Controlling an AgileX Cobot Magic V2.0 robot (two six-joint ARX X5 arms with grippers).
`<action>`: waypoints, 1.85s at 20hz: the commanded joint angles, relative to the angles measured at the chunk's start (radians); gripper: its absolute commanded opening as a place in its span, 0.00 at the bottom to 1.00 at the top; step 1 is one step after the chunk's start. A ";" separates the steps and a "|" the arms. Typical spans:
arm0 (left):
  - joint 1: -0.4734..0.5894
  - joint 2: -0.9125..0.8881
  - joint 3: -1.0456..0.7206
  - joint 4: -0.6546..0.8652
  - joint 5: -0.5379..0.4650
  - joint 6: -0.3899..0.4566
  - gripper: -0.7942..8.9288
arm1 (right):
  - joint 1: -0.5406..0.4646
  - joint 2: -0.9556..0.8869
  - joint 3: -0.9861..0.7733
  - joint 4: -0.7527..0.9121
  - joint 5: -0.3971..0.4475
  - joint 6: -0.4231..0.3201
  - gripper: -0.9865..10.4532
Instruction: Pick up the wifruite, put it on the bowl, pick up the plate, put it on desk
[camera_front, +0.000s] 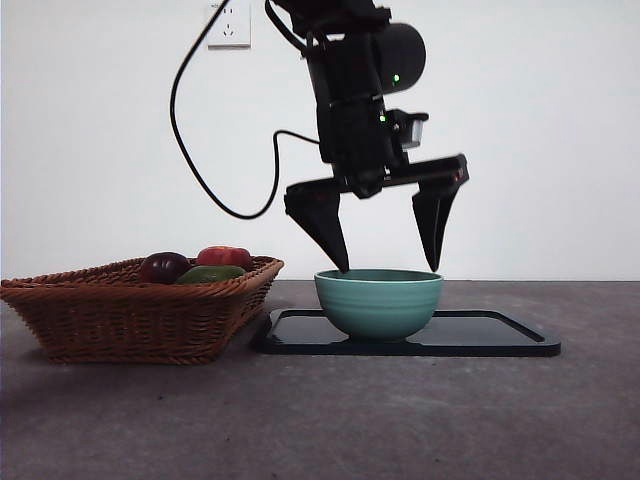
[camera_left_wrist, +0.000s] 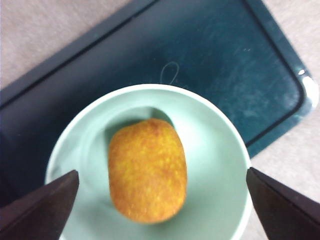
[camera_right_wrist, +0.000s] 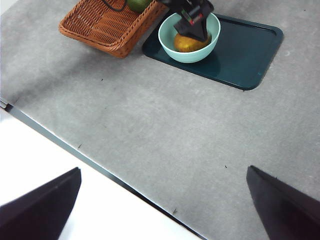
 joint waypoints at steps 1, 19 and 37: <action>-0.004 0.048 0.035 0.021 -0.002 0.016 0.62 | 0.007 0.000 0.009 -0.036 0.000 -0.008 0.60; 0.006 0.095 0.035 0.015 -0.025 0.050 0.50 | 0.007 0.000 0.009 -0.038 0.001 -0.008 0.60; 0.004 0.100 0.239 -0.167 -0.025 0.082 0.31 | 0.007 0.000 0.009 -0.037 0.003 -0.008 0.60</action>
